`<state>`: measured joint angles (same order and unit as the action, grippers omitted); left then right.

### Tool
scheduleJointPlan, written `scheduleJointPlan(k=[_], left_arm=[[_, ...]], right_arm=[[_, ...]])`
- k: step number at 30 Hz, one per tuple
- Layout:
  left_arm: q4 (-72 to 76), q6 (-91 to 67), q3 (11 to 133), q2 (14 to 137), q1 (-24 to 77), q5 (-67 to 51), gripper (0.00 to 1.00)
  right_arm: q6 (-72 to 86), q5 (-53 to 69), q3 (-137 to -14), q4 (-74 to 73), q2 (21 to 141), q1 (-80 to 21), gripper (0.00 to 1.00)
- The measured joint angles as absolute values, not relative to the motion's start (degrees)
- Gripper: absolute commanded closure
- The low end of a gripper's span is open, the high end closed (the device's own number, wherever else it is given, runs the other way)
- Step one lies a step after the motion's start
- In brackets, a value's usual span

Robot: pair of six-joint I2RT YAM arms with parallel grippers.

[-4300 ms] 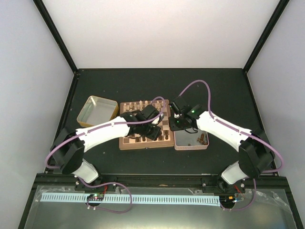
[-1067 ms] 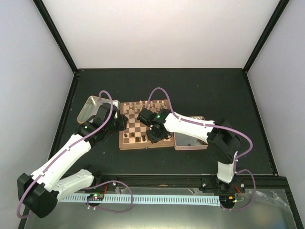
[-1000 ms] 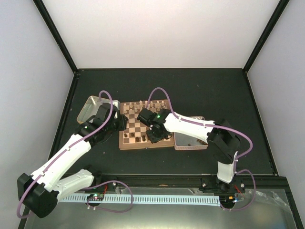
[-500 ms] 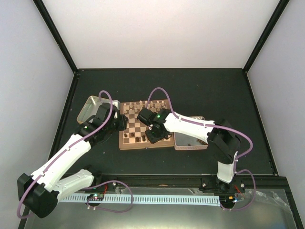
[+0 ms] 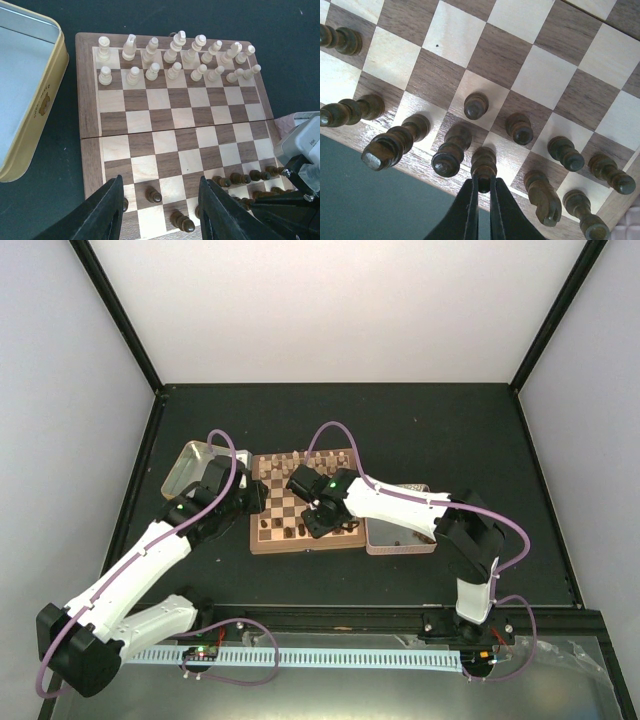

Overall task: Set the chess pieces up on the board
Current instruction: Place the chess piece on the chessboard.

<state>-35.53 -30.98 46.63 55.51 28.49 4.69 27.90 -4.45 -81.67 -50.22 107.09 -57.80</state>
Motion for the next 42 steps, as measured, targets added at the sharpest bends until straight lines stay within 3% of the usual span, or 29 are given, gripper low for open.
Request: scheduleJointPlan(k=[27, 42], left_arm=[[-35.6, -30.9, 46.6, 56.4, 28.2, 3.3, 0.56], [-35.7, -30.9, 46.6, 57.5, 28.2, 2.6, 0.56]], right_arm=[[28.8, -6.9, -80.5, -50.6, 106.1, -57.9, 0.92], [28.8, -5.7, -80.4, -51.6, 105.8, -57.9, 0.83]])
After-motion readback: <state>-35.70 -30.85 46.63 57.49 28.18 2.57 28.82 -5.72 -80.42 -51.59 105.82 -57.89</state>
